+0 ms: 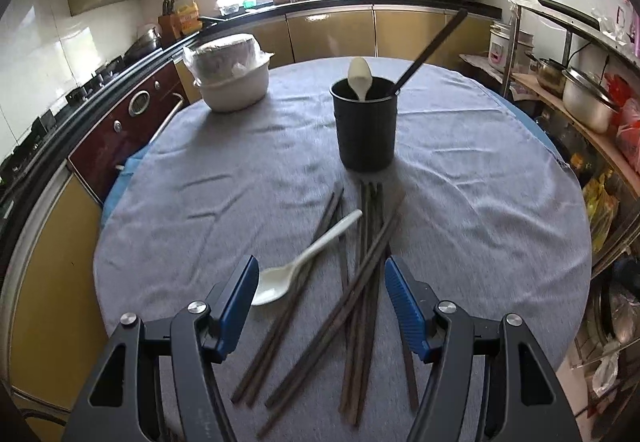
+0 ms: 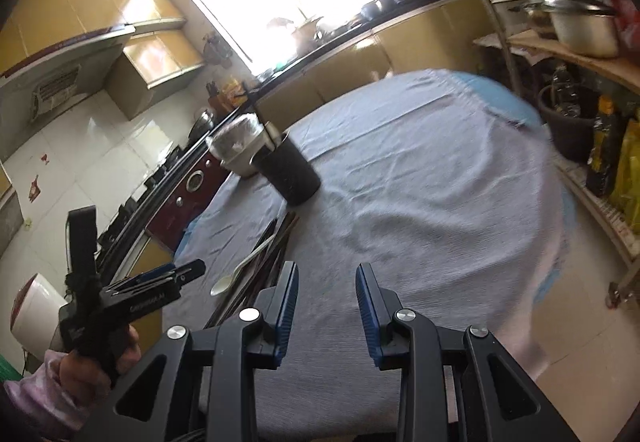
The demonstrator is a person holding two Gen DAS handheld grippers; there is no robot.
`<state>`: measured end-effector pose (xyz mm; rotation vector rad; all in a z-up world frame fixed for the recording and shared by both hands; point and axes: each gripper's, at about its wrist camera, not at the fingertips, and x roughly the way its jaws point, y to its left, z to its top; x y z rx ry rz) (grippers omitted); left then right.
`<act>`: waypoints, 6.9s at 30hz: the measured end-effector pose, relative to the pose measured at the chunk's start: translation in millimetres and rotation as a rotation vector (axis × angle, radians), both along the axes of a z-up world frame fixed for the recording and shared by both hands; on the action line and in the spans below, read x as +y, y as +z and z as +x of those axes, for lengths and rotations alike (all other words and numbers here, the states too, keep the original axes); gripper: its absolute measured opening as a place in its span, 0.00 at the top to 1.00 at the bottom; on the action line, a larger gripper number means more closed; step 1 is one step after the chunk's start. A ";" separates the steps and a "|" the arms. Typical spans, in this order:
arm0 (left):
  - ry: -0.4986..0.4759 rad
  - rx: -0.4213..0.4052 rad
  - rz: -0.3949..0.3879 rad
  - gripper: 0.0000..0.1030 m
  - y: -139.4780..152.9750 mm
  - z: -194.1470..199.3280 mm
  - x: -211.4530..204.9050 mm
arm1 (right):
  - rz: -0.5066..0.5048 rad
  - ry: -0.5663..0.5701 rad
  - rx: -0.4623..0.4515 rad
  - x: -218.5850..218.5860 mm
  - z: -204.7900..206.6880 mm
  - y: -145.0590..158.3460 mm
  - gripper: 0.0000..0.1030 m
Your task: Organize utensils
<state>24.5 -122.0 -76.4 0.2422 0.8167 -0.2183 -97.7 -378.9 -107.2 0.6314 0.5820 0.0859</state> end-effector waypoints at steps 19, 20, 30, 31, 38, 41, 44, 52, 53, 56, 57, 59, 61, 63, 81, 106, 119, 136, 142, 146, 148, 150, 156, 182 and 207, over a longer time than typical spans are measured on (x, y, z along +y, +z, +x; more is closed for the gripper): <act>-0.007 0.053 -0.013 0.36 -25.4 4.2 90.2 | 0.190 0.079 0.051 42.9 41.3 -1.9 0.69; -0.016 0.053 -0.022 0.36 -26.7 5.6 94.0 | 0.209 0.089 0.071 47.3 50.6 -5.2 0.69; -0.106 0.122 -0.155 0.35 -47.5 23.9 121.7 | 0.273 0.115 0.245 85.0 156.3 -43.1 0.69; -0.109 0.124 -0.168 0.35 -48.2 24.4 126.1 | 0.281 0.119 0.265 89.4 165.4 -48.8 0.69; -0.113 0.145 -0.194 0.35 -55.3 28.8 150.0 | 0.302 0.068 0.337 108.3 206.5 -81.2 0.88; -0.101 0.152 -0.215 0.35 -56.3 35.9 156.4 | 0.214 0.056 0.310 116.9 206.8 -70.2 0.91; -0.106 0.151 -0.234 0.35 -53.6 42.4 156.6 | 0.147 0.049 0.273 123.4 201.0 -53.3 0.92; -0.215 0.173 -0.215 0.35 -44.0 68.3 119.3 | 0.128 0.055 0.175 123.0 170.8 -16.6 0.92; -0.232 0.176 -0.203 0.35 -43.5 71.3 112.8 | 0.124 0.042 0.169 118.1 165.5 -14.7 0.92; -0.285 0.202 -0.164 0.35 -43.6 85.5 85.5 | 0.138 0.001 0.177 102.8 155.8 -18.9 0.92; -0.297 0.210 -0.150 0.35 -44.0 90.5 75.4 | 0.159 -0.016 0.183 95.6 152.6 -23.2 0.92; -0.325 0.229 -0.137 0.35 -43.7 99.6 53.5 | 0.189 -0.040 0.192 86.0 147.2 -28.6 0.92; -0.358 0.265 -0.140 0.35 -44.8 108.6 29.0 | 0.201 -0.056 0.189 77.4 140.6 -29.5 0.92; -0.369 0.292 -0.134 0.36 -47.9 113.3 11.6 | 0.201 -0.065 0.181 72.0 135.5 -27.3 0.92; -0.349 0.277 -0.069 0.89 -70.7 136.7 -47.6 | 0.227 -0.102 0.152 50.1 102.7 -27.7 0.92; -0.339 0.045 -0.431 0.92 45.3 113.9 51.5 | 0.130 -0.071 0.243 76.8 135.3 -0.9 0.89; -0.496 -0.014 -0.453 0.92 65.4 89.1 65.2 | -0.125 -0.095 0.633 99.6 189.2 -51.3 0.70; -0.464 0.015 -0.407 0.91 51.5 85.7 88.8 | -0.292 -0.051 0.385 118.5 167.3 -11.1 0.95; -0.383 0.200 -0.366 0.75 -6.8 102.0 94.6 | -0.180 -0.053 0.296 105.6 151.1 6.7 0.94; -0.382 0.257 -0.342 0.68 -28.5 101.7 88.1 | -0.131 -0.052 0.278 98.0 147.3 4.8 0.94; -0.388 0.255 -0.306 0.55 -35.5 99.3 82.0 | -0.092 -0.056 0.278 92.2 144.7 1.9 0.94; -0.388 0.239 -0.261 0.45 -41.9 99.6 75.4 | -0.066 -0.058 0.270 87.6 143.0 0.0 0.94; -0.339 0.295 -0.187 0.45 -67.2 115.3 65.1 | -0.011 -0.032 0.241 84.6 138.0 -3.9 0.94; -0.342 0.306 -0.252 0.55 -62.2 94.3 108.1 | -0.002 0.015 -0.012 106.8 134.8 59.2 0.94; -0.353 0.123 -0.291 0.72 -13.2 86.5 126.7 | -0.116 0.022 -0.144 131.3 132.3 113.0 0.94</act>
